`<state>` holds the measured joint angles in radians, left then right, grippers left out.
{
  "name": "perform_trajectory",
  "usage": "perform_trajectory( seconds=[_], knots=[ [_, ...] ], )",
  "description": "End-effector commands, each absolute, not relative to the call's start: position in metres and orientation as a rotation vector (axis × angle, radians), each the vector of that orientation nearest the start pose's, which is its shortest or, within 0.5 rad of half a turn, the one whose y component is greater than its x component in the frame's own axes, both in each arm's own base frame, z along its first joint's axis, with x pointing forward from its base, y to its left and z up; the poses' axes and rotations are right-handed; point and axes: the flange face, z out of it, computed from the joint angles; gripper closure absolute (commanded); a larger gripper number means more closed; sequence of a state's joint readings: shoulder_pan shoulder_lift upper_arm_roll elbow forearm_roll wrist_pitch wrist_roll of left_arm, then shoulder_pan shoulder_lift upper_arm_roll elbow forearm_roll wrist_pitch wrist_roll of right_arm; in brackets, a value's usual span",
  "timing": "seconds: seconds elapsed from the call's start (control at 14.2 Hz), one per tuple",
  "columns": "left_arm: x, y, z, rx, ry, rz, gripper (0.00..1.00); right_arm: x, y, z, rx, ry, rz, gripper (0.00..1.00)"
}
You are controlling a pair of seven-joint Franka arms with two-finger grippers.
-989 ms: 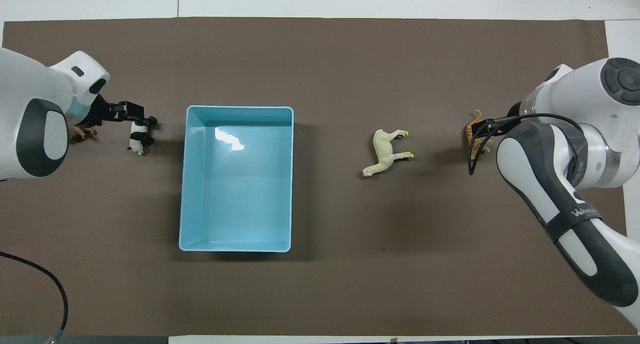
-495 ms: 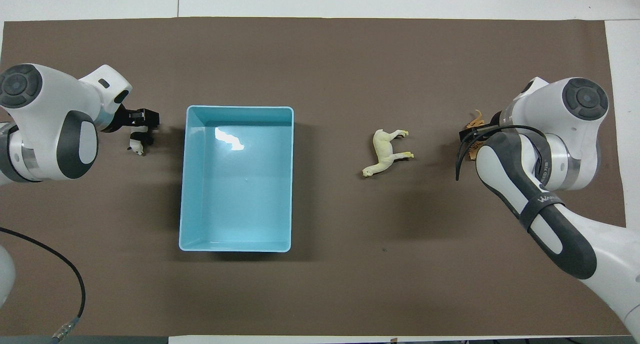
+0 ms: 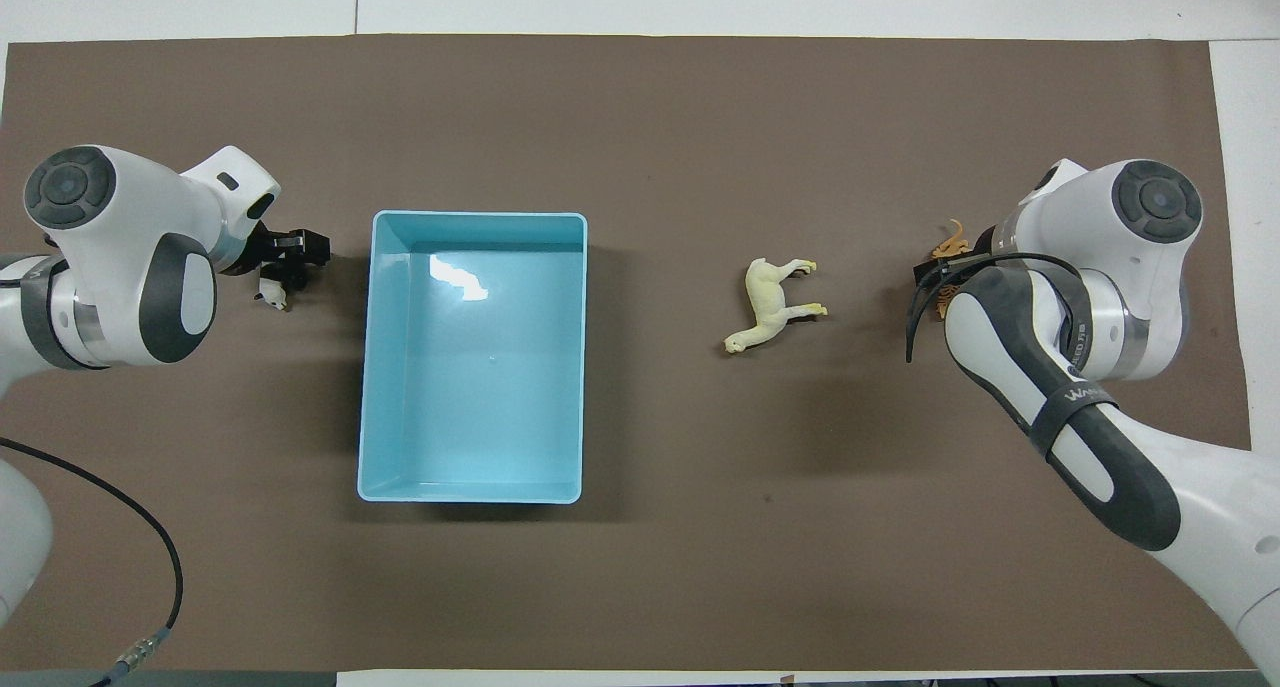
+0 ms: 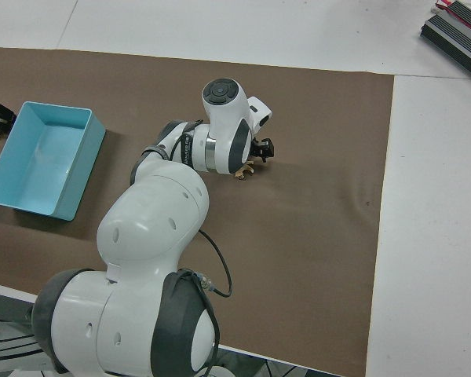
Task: Put all toys into storage box
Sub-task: 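Lift the panda with the left gripper while the right gripper lifts the tiger, then release the panda into the box with the left gripper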
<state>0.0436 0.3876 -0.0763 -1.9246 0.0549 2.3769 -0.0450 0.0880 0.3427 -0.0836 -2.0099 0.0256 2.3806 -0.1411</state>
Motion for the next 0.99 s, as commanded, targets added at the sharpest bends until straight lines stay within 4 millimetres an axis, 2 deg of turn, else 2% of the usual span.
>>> perform_trajectory(
  seconds=[0.0, 0.07, 0.14, 0.21, 0.35, 0.42, 0.64, 0.71, 0.85, 0.92],
  knots=[
    [0.619, -0.016, 0.289, -3.115, 0.017, -0.103, 0.28, 0.601, 0.005, 0.281, -3.134, -0.223, -0.053, 0.19],
    [0.619, -0.016, 0.289, -3.115, 0.017, -0.098, 0.37, 0.601, 0.005, 0.282, -3.134, -0.223, -0.058, 0.35],
    [0.619, -0.016, 0.289, -3.115, 0.002, -0.096, 0.50, 0.600, 0.006, 0.282, -3.134, -0.223, -0.053, 0.77],
    [0.621, -0.016, 0.292, -3.115, -0.025, -0.099, 0.60, 0.600, 0.006, 0.282, -3.136, -0.199, -0.053, 1.00],
    [0.627, -0.018, 0.302, -3.114, -0.038, -0.085, 0.73, 0.603, 0.005, 0.285, -3.137, -0.175, -0.058, 1.00],
    [0.635, -0.017, 0.316, -3.111, -0.047, -0.057, 0.73, 0.603, 0.007, 0.285, -3.136, -0.180, -0.051, 1.00],
    [0.657, -0.024, 0.385, -3.103, -0.140, 0.034, 0.73, 0.610, 0.006, 0.295, -3.136, -0.176, -0.077, 1.00],
    [0.656, -0.035, 0.404, -3.098, -0.167, 0.063, 0.73, 0.613, 0.006, 0.304, -3.135, -0.177, -0.091, 1.00],
    [0.646, -0.068, 0.447, -3.129, -0.329, 0.084, 0.73, 0.624, 0.006, 0.335, -3.132, -0.177, -0.111, 1.00],
    [0.638, -0.093, 0.458, -3.134, -0.375, 0.080, 0.72, 0.627, 0.005, 0.359, -3.130, -0.174, -0.139, 1.00]
  ],
)
